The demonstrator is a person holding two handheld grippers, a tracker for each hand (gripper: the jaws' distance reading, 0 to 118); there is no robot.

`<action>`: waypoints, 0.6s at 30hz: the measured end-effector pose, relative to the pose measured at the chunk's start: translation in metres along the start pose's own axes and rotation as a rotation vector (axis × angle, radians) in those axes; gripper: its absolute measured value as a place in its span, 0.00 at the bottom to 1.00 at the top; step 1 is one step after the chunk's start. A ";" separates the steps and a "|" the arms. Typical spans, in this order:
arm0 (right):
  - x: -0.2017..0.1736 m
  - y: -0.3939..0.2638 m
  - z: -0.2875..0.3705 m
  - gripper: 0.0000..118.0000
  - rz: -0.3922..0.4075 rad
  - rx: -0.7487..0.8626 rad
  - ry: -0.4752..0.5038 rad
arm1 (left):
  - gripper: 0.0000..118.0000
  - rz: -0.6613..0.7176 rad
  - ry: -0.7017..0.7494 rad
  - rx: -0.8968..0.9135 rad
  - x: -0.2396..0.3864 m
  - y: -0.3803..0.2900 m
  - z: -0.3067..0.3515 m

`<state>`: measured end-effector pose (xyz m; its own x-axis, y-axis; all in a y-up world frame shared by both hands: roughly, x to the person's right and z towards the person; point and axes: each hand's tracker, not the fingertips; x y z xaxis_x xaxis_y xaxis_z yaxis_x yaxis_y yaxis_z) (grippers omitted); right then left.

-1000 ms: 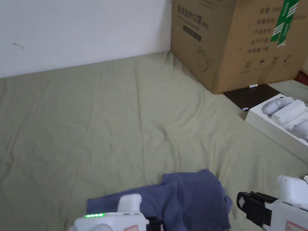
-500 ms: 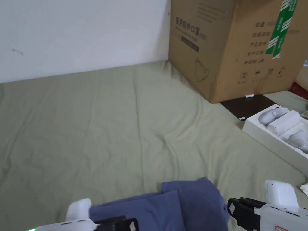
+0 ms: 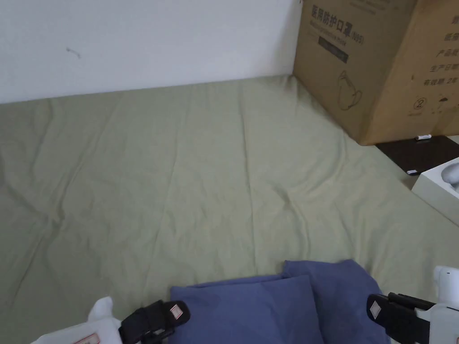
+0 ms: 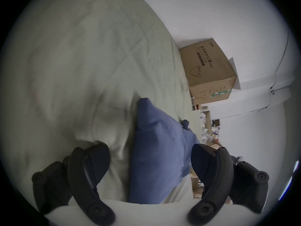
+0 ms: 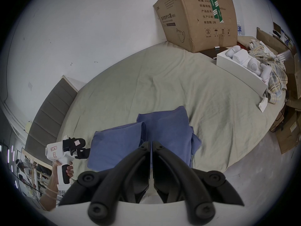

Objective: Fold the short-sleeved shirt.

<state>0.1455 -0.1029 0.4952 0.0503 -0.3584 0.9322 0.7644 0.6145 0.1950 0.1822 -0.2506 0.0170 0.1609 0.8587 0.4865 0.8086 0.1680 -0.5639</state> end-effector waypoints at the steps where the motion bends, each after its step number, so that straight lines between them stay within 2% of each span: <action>1: 0.000 0.000 -0.002 0.03 -0.002 -0.005 -0.005 | 0.89 0.034 -0.041 -0.011 -0.002 0.001 -0.006; 2: -0.001 0.000 -0.004 0.02 -0.001 -0.015 -0.012 | 0.88 0.067 -0.083 -0.027 -0.003 0.003 -0.009; 3: -0.002 0.000 -0.005 0.03 0.001 -0.022 -0.014 | 0.82 0.076 -0.130 -0.057 -0.004 0.003 -0.014; 4: -0.003 -0.002 -0.005 0.02 0.004 -0.025 -0.013 | 0.66 0.082 -0.155 -0.100 -0.007 0.003 -0.022; 5: -0.004 -0.003 -0.006 0.03 0.008 -0.028 -0.011 | 0.41 0.097 -0.122 -0.135 -0.010 0.000 -0.034; 6: -0.005 -0.003 -0.006 0.03 0.011 -0.033 -0.011 | 0.12 0.085 -0.026 -0.164 -0.013 -0.002 -0.043; 7: -0.006 -0.004 -0.007 0.02 0.014 -0.039 -0.015 | 0.12 0.049 0.059 -0.168 -0.015 -0.009 -0.049; 8: -0.006 -0.004 -0.006 0.03 0.019 -0.043 -0.019 | 0.12 0.033 -0.078 -0.130 -0.012 -0.007 -0.041; 14: -0.007 0.005 -0.006 0.03 0.027 -0.030 -0.028 | 0.11 -0.008 -0.015 -0.120 -0.006 0.007 -0.004; 18: -0.012 0.006 -0.005 0.03 0.035 -0.029 -0.005 | 0.11 -0.034 0.004 -0.034 -0.009 0.011 0.046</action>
<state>0.1525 -0.0981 0.4836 0.0736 -0.3335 0.9399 0.7807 0.6057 0.1538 0.1633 -0.2345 -0.0242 0.1351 0.8507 0.5081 0.8327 0.1805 -0.5235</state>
